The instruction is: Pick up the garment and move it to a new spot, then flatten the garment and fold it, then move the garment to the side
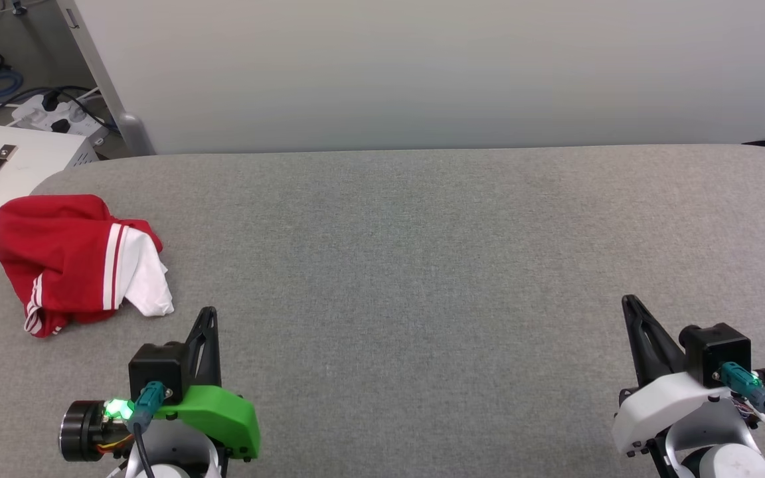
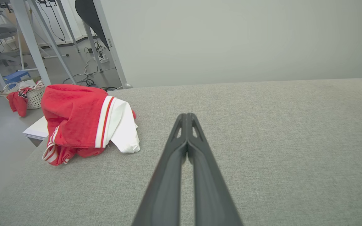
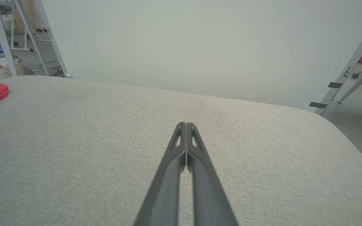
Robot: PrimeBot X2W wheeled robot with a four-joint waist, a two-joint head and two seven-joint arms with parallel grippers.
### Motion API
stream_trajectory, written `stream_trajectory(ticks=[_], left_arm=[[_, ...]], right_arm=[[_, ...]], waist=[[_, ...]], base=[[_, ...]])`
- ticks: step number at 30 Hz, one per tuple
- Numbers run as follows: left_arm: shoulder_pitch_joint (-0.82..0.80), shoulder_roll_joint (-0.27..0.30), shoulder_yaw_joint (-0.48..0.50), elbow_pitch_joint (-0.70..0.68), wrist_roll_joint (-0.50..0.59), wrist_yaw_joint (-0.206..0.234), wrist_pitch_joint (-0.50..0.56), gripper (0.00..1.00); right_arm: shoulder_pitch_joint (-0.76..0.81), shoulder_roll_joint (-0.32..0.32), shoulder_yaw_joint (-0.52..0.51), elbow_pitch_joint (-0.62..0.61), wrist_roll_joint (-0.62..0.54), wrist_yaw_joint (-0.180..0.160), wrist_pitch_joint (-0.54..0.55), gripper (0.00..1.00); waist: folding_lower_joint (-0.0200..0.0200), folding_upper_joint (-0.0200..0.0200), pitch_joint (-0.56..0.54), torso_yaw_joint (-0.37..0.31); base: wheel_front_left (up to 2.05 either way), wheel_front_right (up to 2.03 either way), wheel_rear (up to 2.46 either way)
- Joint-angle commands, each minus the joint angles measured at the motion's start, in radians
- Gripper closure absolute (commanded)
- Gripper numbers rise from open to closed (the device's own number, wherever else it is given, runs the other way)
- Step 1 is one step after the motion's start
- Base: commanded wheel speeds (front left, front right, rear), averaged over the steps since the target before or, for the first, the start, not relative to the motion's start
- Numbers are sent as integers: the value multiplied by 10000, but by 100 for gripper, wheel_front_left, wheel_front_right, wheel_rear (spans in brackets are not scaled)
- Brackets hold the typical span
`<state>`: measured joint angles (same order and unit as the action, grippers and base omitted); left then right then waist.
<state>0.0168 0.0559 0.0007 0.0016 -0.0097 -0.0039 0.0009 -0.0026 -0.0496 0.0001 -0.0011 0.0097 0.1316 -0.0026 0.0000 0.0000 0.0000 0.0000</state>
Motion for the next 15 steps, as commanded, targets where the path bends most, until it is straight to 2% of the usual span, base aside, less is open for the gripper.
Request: stream_trajectory(ticks=[1,13,14,15], left_arm=[[-168,-57,-7,-16,97,39,-9,100],[-168,-57,-7,-16,97,39,-9,100],[3,2,0,0,-5,-2,-3,0],[10,2,2,2,-4,-2,0,0]], right_arm=[[26,-6,-1,11,-97,-9,26,100],[26,-6,-1,11,-97,-9,26,100],[0,0,-2,0,5,0,-1,0],[0,2,0,0,6,0,0,0]], waist=[[0,0,0,0],[0,0,0,0],[0,0,0,0],[0,0,0,0]], base=[[0,0,0],[0,0,0],[0,0,0],[0,0,0]])
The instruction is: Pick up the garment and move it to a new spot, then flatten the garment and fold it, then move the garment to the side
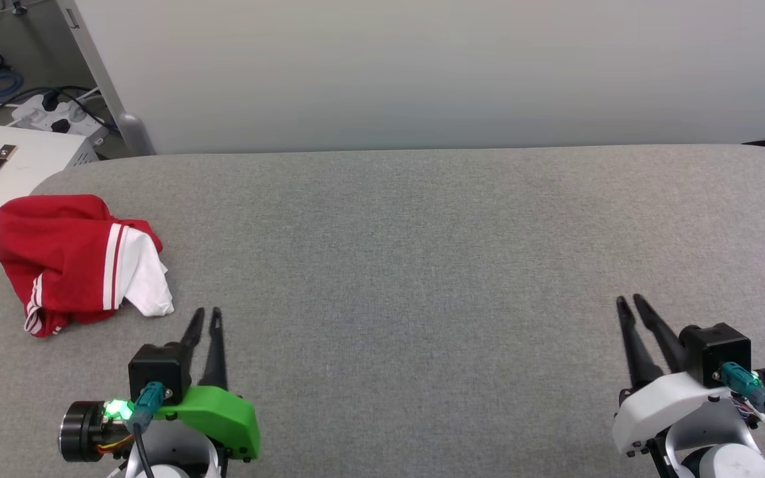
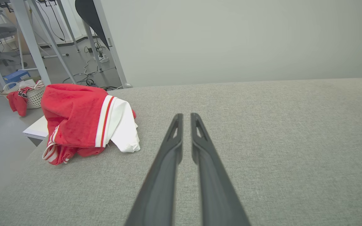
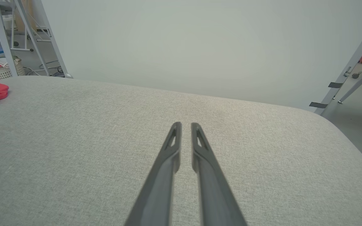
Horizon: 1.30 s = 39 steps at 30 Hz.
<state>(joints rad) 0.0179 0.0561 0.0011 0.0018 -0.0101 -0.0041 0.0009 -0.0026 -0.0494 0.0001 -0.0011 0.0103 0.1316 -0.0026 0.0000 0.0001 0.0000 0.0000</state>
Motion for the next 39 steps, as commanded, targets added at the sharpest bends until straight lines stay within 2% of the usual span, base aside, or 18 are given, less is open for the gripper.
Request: stream_trajectory(ticks=[1,25,39], left_arm=[[0,0,2,1,-2,0,-4,0],[15,-11,28,340,-597,28,-491,0],[62,-17,47,479,-875,-17,-780,0]], right_arm=[[0,0,-1,1,2,0,-2,0],[-103,-2,-182,219,622,-2,-484,0],[-141,-2,-187,368,545,-3,-770,0]], waist=[[0,-1,0,0],[0,-1,67,23],[0,-1,71,42]], base=[[0,0,0],[0,0,0],[0,0,0]])
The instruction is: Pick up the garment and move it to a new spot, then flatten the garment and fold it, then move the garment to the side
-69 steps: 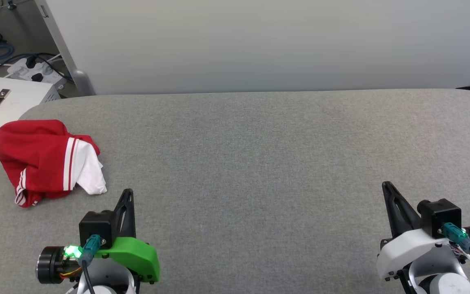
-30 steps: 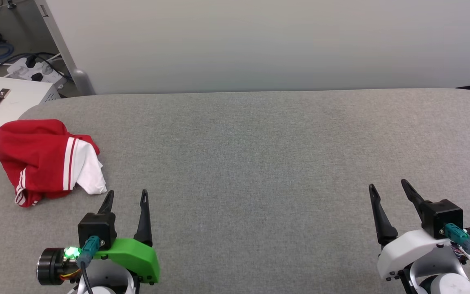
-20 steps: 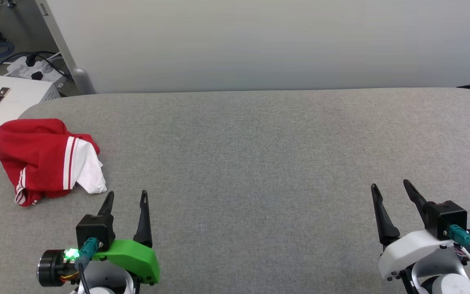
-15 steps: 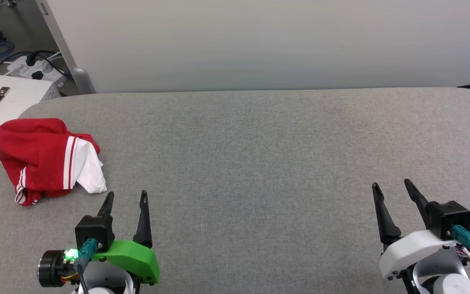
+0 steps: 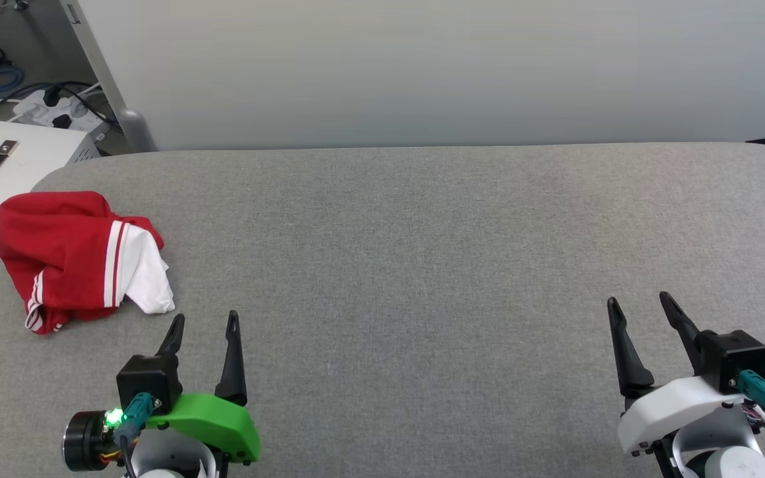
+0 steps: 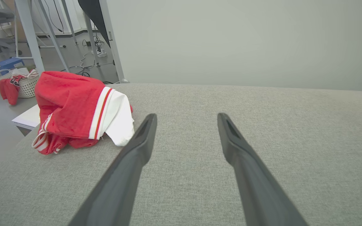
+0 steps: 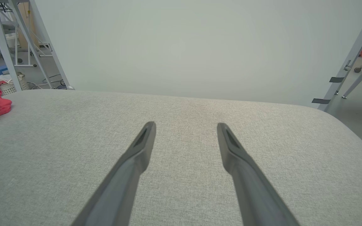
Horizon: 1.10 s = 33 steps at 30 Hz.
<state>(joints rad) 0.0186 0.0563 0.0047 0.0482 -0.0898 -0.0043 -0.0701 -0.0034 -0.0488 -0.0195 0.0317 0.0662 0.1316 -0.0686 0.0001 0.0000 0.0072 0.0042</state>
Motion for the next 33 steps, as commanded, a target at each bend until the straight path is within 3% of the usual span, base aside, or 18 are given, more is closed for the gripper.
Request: stream_trajectory(ticks=[1,33], left_arm=[[63,-20,9,32,-102,-16,-93,0],[58,-35,-8,506,-818,-83,-777,0]], right_arm=[[-135,-8,0,59,-32,-3,-133,0],[-303,-10,-173,479,-270,-5,-807,0]], waist=[[-1,0,-1,1],[-1,0,150,78]], base=[[0,0,0],[0,0,0]])
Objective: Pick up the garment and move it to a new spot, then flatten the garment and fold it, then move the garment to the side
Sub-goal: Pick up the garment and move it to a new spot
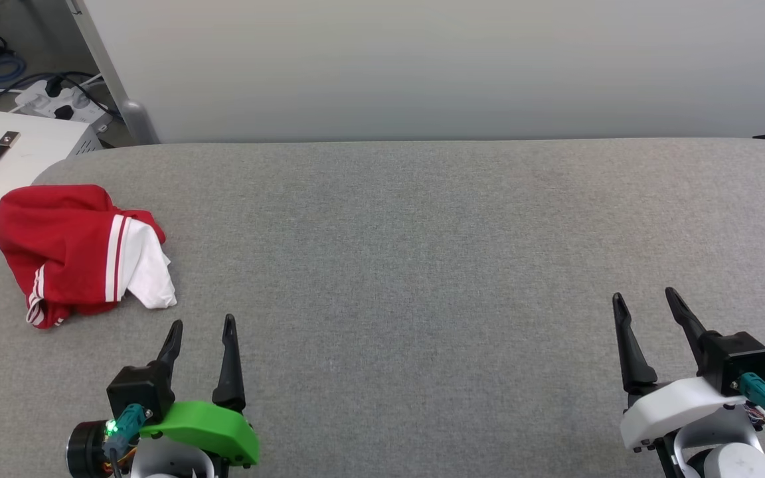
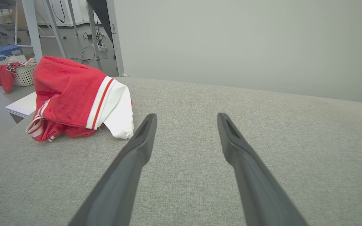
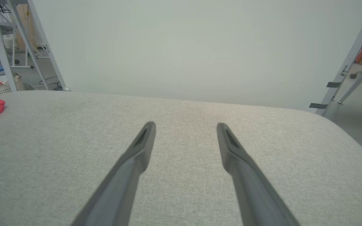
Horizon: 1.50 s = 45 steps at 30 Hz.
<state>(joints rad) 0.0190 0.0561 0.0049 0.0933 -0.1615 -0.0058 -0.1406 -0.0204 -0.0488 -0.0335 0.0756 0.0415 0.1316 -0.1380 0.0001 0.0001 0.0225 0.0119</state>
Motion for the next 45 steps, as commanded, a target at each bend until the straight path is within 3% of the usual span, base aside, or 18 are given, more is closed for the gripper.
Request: stream_trajectory(ticks=[1,15,45], left_arm=[[56,-34,-10,71,-124,-69,-90,0],[50,-40,-46,346,-447,-116,-379,0],[148,-54,-100,874,-995,-309,-1008,0]], right_arm=[[-135,-11,-34,54,-22,-5,-131,0],[-51,-11,175,232,-33,-6,-417,0],[-117,-13,1132,863,178,-9,-1038,0]], waist=[[-1,-1,-5,2],[-1,-1,-69,428],[-1,-1,67,3744]], base=[[0,0,0],[0,0,0],[0,0,0]])
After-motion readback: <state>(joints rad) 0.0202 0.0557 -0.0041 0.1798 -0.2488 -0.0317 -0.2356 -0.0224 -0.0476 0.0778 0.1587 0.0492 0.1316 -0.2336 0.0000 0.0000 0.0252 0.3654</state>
